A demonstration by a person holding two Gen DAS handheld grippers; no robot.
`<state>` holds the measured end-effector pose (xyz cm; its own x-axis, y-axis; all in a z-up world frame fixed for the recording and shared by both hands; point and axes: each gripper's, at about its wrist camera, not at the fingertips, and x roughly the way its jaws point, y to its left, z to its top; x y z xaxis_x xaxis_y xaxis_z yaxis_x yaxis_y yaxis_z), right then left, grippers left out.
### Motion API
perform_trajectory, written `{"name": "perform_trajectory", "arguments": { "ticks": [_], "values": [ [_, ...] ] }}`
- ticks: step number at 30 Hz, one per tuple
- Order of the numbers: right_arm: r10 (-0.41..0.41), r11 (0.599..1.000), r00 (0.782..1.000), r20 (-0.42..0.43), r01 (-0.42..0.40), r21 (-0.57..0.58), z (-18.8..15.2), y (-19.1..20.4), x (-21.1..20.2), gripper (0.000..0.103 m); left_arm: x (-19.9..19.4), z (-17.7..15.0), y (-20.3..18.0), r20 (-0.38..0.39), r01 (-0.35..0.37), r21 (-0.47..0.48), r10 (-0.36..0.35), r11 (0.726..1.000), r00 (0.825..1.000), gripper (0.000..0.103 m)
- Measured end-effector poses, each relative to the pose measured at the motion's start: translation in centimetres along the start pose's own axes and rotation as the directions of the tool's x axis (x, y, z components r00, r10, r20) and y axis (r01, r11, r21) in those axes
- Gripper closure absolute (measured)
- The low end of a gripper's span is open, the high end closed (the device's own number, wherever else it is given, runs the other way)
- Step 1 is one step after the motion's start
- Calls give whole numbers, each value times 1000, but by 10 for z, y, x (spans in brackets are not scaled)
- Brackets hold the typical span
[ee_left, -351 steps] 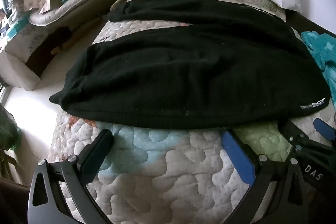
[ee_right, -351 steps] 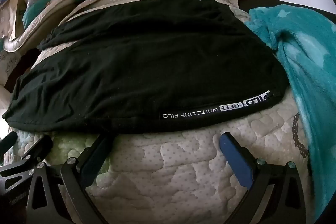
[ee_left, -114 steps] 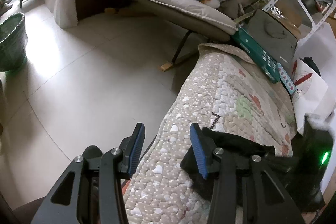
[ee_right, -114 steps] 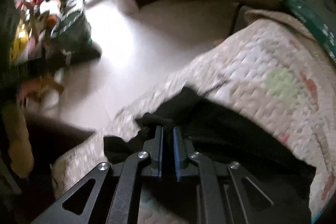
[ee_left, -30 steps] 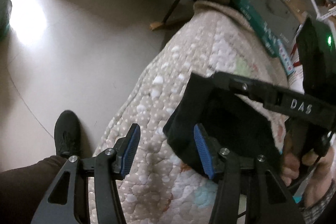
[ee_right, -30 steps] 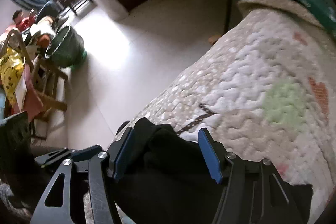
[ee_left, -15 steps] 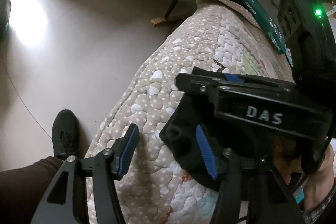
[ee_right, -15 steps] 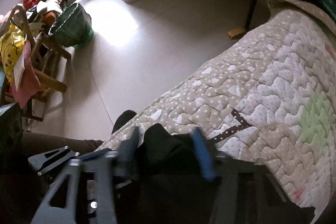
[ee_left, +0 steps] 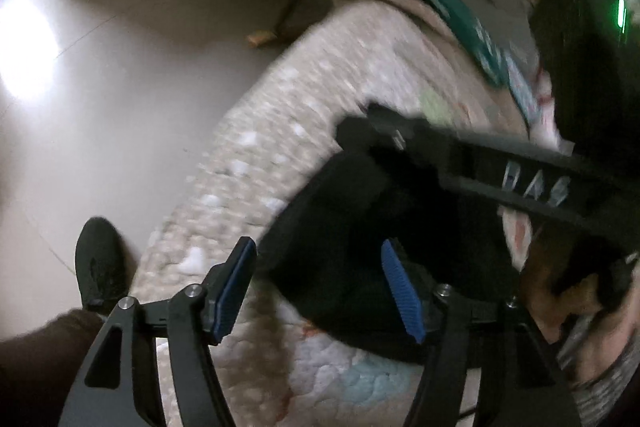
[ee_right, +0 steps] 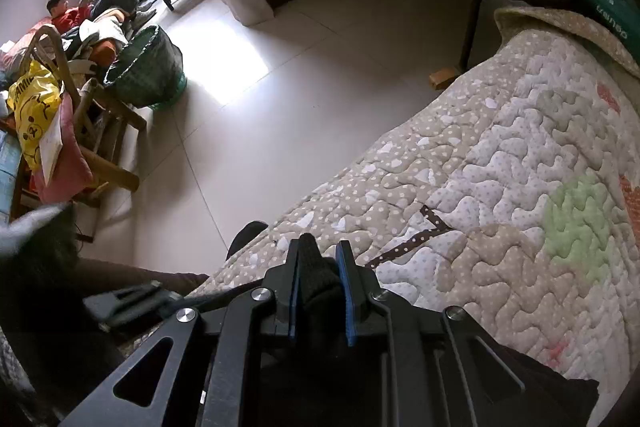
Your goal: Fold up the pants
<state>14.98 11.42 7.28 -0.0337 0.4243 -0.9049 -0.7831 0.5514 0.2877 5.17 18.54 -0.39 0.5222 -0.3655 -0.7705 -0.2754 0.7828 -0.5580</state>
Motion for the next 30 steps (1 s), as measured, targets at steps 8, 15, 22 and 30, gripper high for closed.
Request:
{"name": "perform_trajectory", "arguments": {
  "ticks": [8, 15, 22, 30],
  "values": [
    [1, 1000, 999, 35, -2, 23, -8, -2, -18, 85, -2, 1, -19, -28, -9, 96, 12, 995, 1000, 85],
    [1, 997, 987, 163, -13, 71, -26, -19, -87, 85, -42, -7, -62, 43, 45, 171, -53, 984, 998, 86],
    [-58, 978, 971, 233, 8, 208, -87, -78, -143, 85, -25, -26, -138, -21, 127, 263, -126, 956, 992, 86],
    [-157, 880, 972, 176, 56, 471, -204, -175, -147, 80, 50, -93, -216, -144, 116, 432, -59, 895, 988, 80]
  ]
}}
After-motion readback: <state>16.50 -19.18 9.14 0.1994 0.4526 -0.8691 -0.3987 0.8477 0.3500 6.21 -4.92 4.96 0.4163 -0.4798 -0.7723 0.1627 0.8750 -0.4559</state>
